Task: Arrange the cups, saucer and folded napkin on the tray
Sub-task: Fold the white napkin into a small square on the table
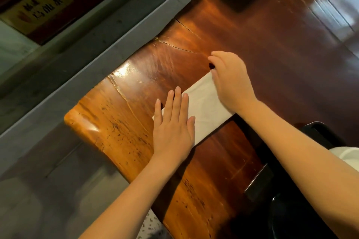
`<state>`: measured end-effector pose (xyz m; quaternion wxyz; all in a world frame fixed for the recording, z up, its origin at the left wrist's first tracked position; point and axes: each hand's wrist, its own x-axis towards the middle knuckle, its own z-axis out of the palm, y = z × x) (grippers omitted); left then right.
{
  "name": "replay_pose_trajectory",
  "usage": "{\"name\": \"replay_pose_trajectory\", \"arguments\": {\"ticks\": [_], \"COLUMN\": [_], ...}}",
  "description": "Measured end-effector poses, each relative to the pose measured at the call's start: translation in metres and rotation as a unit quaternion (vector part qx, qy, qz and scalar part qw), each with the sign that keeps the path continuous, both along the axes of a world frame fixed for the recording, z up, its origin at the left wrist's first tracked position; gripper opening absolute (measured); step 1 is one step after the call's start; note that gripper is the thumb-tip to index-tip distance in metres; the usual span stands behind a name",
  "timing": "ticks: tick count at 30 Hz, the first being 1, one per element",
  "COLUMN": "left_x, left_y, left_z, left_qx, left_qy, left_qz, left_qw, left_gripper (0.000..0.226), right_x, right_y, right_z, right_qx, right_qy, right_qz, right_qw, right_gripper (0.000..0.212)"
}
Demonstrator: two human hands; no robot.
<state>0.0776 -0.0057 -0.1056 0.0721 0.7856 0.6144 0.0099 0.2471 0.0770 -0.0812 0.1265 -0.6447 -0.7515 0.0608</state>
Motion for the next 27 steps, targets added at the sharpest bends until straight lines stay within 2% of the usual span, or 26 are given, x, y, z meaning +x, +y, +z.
{"name": "replay_pose_trajectory", "arguments": {"ticks": [3,5,10,21,24,27], "left_x": [0.001,0.001,-0.001,-0.012,-0.012,-0.011], "left_y": [-0.002,-0.002,-0.001,-0.005,-0.006,-0.006], "left_z": [-0.001,-0.002,0.003,0.010,0.009,0.008], "left_qx": [0.009,0.003,-0.015,-0.032,-0.033,-0.034], "left_qy": [-0.005,-0.005,-0.009,0.009,0.002,-0.003], "left_qz": [-0.008,0.000,0.003,0.041,0.042,0.045], "left_qw": [1.000,1.000,1.000,0.999,0.999,0.998], "left_gripper": [0.057,0.057,0.057,0.068,0.069,0.069], "right_x": [-0.023,-0.025,-0.004,0.002,-0.001,0.011], "right_y": [-0.026,-0.038,-0.030,-0.026,-0.025,-0.026], "right_z": [-0.004,-0.014,-0.019,-0.017,-0.017,-0.012], "right_qx": [-0.030,-0.087,-0.114,-0.104,-0.081,-0.083], "right_qy": [-0.064,-0.090,-0.099,-0.119,-0.143,-0.074], "right_qz": [0.153,0.188,0.163,0.122,0.070,-0.056], "right_qw": [0.986,0.974,0.975,0.980,0.984,0.992], "right_gripper": [0.049,0.053,0.061,0.061,0.060,0.059]}}
